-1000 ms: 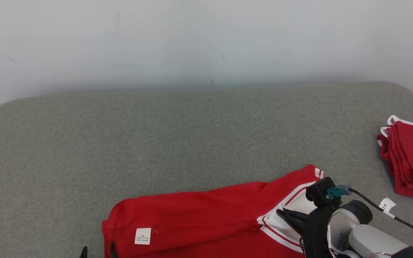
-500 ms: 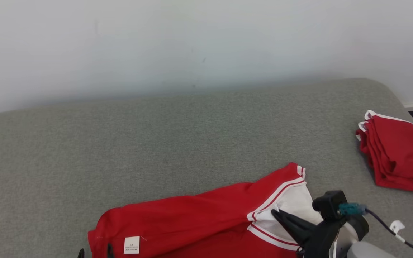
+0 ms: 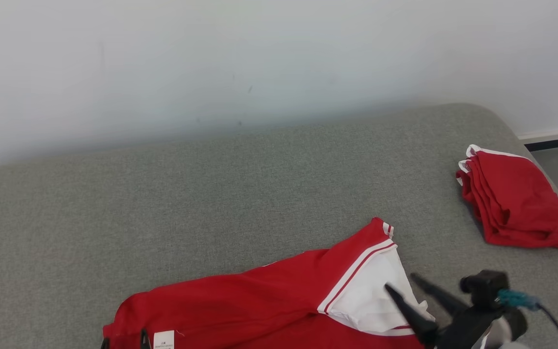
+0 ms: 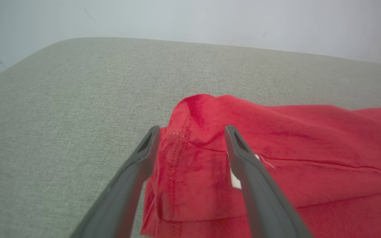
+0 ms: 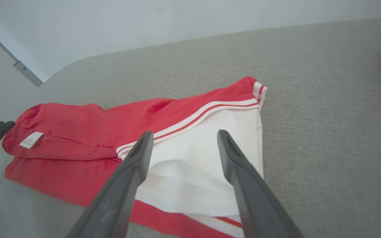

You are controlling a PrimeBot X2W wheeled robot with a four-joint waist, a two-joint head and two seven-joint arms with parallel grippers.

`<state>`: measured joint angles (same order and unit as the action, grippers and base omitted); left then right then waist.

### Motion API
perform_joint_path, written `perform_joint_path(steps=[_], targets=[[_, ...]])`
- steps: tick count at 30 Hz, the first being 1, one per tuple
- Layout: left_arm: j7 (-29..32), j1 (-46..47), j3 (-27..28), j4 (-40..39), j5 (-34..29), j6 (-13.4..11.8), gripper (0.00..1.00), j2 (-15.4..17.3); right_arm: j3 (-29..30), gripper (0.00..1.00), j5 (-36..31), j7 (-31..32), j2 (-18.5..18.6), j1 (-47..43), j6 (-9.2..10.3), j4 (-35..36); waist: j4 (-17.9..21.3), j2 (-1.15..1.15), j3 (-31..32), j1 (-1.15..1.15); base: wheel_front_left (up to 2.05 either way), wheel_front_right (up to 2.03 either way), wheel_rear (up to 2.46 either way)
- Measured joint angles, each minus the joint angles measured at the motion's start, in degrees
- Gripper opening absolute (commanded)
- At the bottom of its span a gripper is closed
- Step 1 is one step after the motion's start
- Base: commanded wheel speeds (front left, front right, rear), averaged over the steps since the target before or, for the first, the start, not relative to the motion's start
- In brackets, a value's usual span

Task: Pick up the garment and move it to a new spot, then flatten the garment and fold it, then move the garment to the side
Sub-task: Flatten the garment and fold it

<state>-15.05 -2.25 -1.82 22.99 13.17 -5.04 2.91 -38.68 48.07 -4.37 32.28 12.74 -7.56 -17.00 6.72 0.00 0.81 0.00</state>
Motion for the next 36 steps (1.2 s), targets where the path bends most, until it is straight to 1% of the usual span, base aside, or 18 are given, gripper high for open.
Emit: perform_joint_path(steps=[3,7,9,13,14,18,21,23,28,30,36], targets=[[0.00,-0.01,0.03,-0.07,-0.20,0.00,1.00,-0.01,5.56,1.00,-3.82,-1.22,-0.99,0.41,0.00,-1.76,0.21,0.00,-0.18,0.00,0.00,0.00,0.00],[0.00,0.23,-0.19,-0.43,-0.98,-0.02,1.00,-0.02,11.87,1.00,-9.70,-1.68,-4.22,1.73,0.00,-4.91,-0.08,0.00,-0.56,0.00,0.00,0.00,0.00],[0.00,0.37,-0.27,-0.55,-1.09,0.00,1.00,-0.01,14.52,1.00,-12.41,-1.30,-5.81,2.53,0.00,-6.75,-0.45,0.00,-0.78,0.00,0.00,0.00,0.00],[0.00,0.86,-0.44,-0.74,-1.56,0.01,1.00,-0.02,17.62,1.00,-17.47,0.89,-8.69,3.71,0.00,-10.14,-1.28,0.00,-1.41,0.00,0.00,0.00,0.00],[0.00,0.99,-0.49,-0.82,-1.57,0.01,1.00,-0.01,18.00,1.00,-18.64,1.67,-9.17,4.05,0.00,-10.84,-1.47,0.00,-1.64,0.00,0.00,0.00,0.00],[0.00,1.25,-0.88,-0.90,-1.60,0.00,1.00,-0.01,19.05,1.00,-19.62,5.46,-11.46,4.89,0.00,-14.66,-2.36,0.00,-2.78,0.00,0.00,0.00,0.00],[0.00,1.79,-1.05,-0.86,-1.60,-0.01,1.00,-0.01,19.38,1.00,-20.14,8.25,-12.36,5.11,0.00,-17.83,-3.12,0.00,-3.57,0.01,0.00,0.00,0.00],[0.00,2.17,-1.14,-0.82,-1.60,-0.03,1.00,-0.02,19.52,1.00,-19.96,8.99,-12.90,5.23,0.00,-19.07,-3.65,0.00,-4.02,0.01,0.00,0.00,0.00],[0.00,2.39,-0.99,-0.91,-1.94,-0.26,1.00,0.00,19.38,1.00,-19.40,11.00,-13.37,6.11,0.00,-21.40,-4.46,0.00,-4.72,0.01,0.00,0.00,0.00],[0.00,2.39,-0.77,-0.92,-2.09,-0.25,1.00,-0.02,18.96,1.00,-18.62,12.85,-13.55,6.29,0.00,-22.45,-4.68,0.00,-4.88,0.01,0.00,0.00,0.00],[0.00,2.39,-0.27,-0.97,-2.50,-0.08,1.00,-0.01,18.07,1.00,-16.55,15.22,-13.62,7.39,0.01,-23.10,-4.76,0.00,-4.70,0.00,0.00,0.00,0.00]])
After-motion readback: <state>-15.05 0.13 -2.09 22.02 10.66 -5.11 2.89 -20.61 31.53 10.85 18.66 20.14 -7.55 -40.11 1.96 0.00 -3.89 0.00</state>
